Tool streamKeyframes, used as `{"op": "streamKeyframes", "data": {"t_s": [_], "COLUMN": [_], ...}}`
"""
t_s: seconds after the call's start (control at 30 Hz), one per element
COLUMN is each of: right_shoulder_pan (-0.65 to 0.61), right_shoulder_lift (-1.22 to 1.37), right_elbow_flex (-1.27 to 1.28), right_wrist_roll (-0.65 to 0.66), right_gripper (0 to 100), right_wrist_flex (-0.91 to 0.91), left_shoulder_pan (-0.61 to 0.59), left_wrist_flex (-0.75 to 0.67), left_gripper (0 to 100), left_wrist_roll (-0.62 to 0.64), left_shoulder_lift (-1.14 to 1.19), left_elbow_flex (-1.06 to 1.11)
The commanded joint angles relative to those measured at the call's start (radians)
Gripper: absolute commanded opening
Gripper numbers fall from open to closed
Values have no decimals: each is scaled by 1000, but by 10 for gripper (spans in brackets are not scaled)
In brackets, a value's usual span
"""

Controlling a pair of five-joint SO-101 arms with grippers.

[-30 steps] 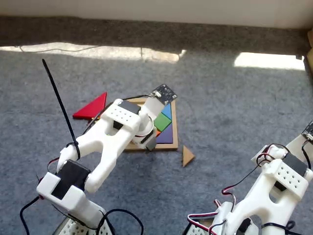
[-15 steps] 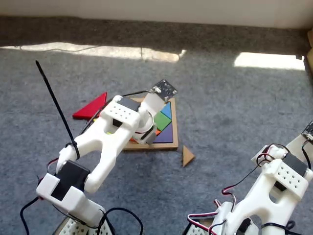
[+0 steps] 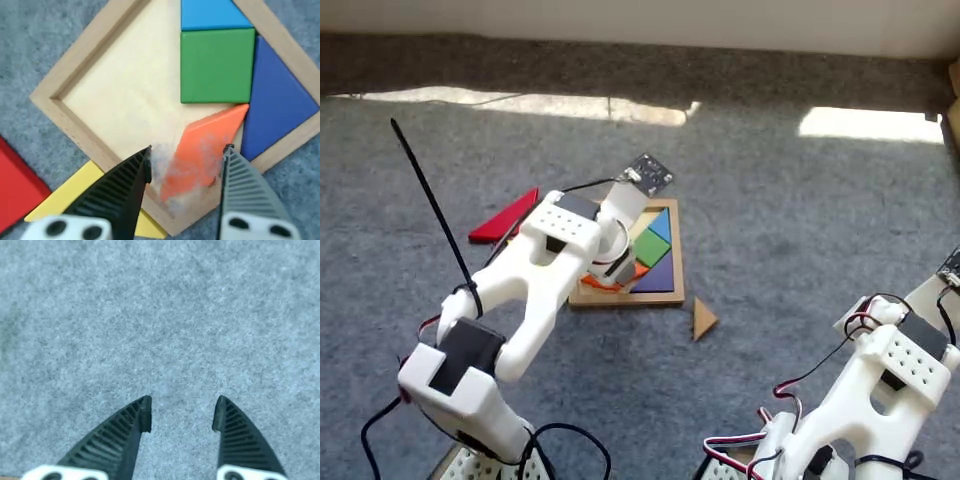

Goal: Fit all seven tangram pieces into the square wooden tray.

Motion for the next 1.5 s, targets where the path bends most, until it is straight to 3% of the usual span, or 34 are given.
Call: {"op": "streamKeyframes", "data": {"t_s": [0.0, 0.33, 0.57, 1.17, 1.47], "right_shoulder_pan": [-10, -10, -10, -10, -10], "right_shoulder_lift": [-16, -16, -16, -16, -16], "right_elbow_flex": [-5, -4, -4, -4, -4], "right_wrist_roll": [0, 0, 0, 0, 0], "right_gripper": [205, 205, 205, 205, 205], "right_wrist_flex": [-18, -18, -18, -18, -18], "left_shoulder_pan": [-10, 7, 12, 7, -22], "left_wrist_flex": [-14, 54, 61, 431, 551], "left_gripper": [218, 213, 102, 98, 98], "left_wrist_roll": [6, 5, 5, 5, 5], "left_shoulder_lift": [76, 97, 94, 88, -199], "left_elbow_flex": [-74, -94, -116, -455, -378]}}
